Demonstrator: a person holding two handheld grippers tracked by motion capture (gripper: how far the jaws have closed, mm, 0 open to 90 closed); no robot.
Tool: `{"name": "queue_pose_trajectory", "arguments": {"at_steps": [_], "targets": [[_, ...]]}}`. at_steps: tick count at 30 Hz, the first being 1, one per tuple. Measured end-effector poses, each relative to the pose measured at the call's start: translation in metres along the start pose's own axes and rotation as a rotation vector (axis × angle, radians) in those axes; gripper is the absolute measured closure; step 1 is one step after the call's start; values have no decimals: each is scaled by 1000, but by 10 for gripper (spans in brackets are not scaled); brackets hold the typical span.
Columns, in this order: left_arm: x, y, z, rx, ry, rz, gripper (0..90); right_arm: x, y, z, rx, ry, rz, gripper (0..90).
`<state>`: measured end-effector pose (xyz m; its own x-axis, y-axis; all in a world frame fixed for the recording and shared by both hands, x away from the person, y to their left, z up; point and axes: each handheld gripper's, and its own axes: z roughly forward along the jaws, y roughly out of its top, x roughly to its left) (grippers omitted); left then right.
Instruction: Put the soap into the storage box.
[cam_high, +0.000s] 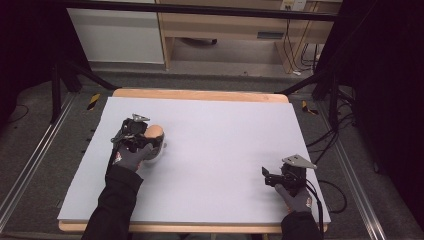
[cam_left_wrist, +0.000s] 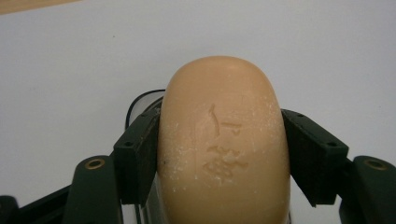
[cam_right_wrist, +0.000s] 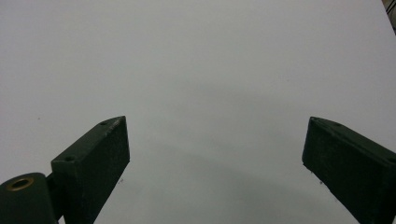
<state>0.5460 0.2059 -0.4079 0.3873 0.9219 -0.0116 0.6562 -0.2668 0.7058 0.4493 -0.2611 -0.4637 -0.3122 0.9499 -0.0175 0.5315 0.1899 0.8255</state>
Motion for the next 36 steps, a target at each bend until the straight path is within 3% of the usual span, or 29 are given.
{"name": "queue_pose_trajectory", "arguments": {"at_steps": [36], "targets": [[3, -15, 10, 13, 5, -28, 319, 0, 0, 1, 6, 1, -1, 74]]}}
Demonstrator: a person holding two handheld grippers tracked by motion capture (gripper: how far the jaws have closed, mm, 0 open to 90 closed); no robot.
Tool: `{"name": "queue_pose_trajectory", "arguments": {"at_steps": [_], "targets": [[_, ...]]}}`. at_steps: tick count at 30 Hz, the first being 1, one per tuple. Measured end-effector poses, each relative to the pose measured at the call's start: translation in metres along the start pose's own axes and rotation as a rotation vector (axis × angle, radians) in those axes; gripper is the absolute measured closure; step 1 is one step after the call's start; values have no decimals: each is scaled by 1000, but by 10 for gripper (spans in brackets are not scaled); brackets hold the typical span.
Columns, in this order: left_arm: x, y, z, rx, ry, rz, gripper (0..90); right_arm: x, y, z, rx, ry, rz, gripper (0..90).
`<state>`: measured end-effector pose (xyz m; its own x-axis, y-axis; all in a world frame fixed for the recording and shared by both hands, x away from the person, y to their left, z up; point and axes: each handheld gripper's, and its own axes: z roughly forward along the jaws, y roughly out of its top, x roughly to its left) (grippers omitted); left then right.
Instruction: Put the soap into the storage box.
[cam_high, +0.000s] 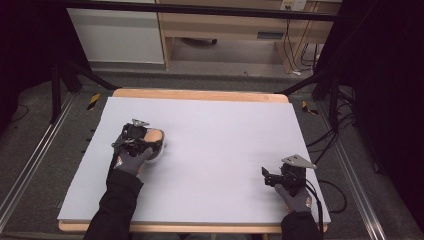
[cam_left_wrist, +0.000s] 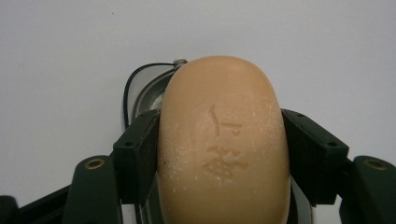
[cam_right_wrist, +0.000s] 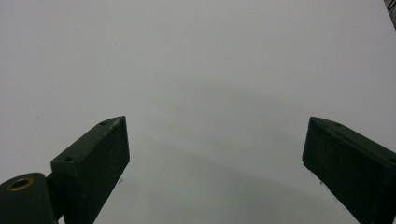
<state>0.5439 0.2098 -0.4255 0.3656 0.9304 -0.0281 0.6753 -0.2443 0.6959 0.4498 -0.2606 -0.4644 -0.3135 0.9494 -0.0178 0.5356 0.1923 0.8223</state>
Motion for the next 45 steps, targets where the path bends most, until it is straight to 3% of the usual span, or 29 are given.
{"name": "queue_pose_trajectory", "arguments": {"at_steps": [14, 29, 36, 45], "targets": [[1, -3, 0, -36, 8, -22, 267, 0, 0, 0, -2, -1, 1, 73], [-5, -6, -10, -99, -19, 24, 227, 0, 0, 0, -1, -3, -1, 73], [-9, -8, -24, -146, -72, 26, 242, 0, 0, 0, -1, 0, 8, 73], [-13, -23, -37, -160, -128, 51, 244, 0, 0, 0, 0, -10, 6, 70]]}}
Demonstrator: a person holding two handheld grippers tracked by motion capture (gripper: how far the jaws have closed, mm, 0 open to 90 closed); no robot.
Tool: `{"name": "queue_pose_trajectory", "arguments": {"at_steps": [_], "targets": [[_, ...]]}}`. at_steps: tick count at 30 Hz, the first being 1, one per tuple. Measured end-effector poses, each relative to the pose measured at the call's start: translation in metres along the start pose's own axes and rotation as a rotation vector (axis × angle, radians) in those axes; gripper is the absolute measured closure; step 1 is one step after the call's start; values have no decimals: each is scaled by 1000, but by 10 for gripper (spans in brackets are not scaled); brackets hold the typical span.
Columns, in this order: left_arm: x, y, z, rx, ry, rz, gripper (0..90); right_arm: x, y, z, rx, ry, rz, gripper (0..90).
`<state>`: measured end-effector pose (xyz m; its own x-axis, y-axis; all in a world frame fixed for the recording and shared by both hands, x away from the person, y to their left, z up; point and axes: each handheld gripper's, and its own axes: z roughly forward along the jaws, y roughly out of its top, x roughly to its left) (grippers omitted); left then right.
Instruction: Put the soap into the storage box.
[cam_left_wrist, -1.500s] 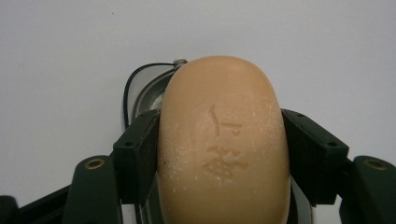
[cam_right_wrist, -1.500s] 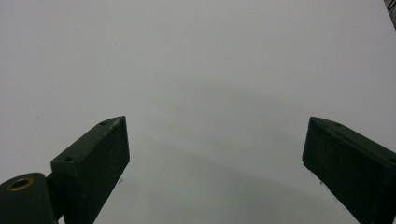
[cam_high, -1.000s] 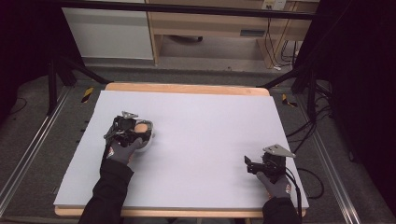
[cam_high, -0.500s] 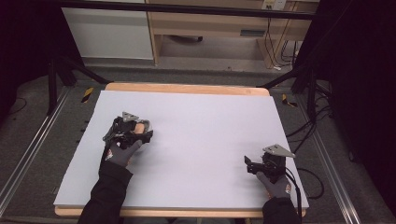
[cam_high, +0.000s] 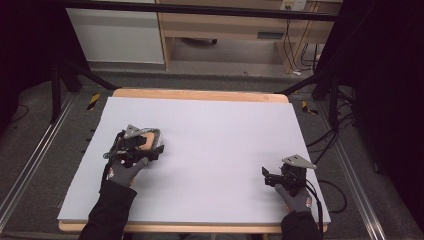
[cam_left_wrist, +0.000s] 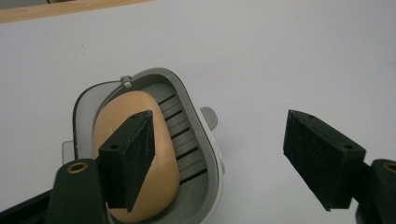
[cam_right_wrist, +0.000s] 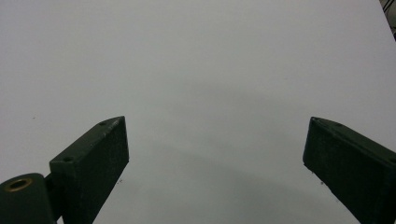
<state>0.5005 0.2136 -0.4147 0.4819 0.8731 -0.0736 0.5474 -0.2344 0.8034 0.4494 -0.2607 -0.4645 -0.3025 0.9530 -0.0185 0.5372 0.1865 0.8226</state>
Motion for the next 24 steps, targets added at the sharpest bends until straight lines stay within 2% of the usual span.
{"name": "queue_pose_trajectory", "arguments": {"at_steps": [4, 6, 10, 13, 18, 24], "targets": [[-2, -9, -6, 12, 11, 28, 243, 0, 0, 0, 0, 0, 1, 70], [-1, -13, -10, 10, 15, 27, 242, -1, 0, 0, 0, -1, 2, 69], [3, -22, -21, 10, 22, 21, 237, -1, -1, 0, 1, -5, 2, 67], [7, -28, -30, 3, 19, -3, 235, -1, -2, 0, 6, -6, 3, 66], [14, -39, -40, 13, 39, 6, 221, -2, -3, 0, 13, -16, -1, 65], [29, -54, -46, 25, 72, -19, 217, -2, -4, 0, 17, -13, 10, 64]]}}
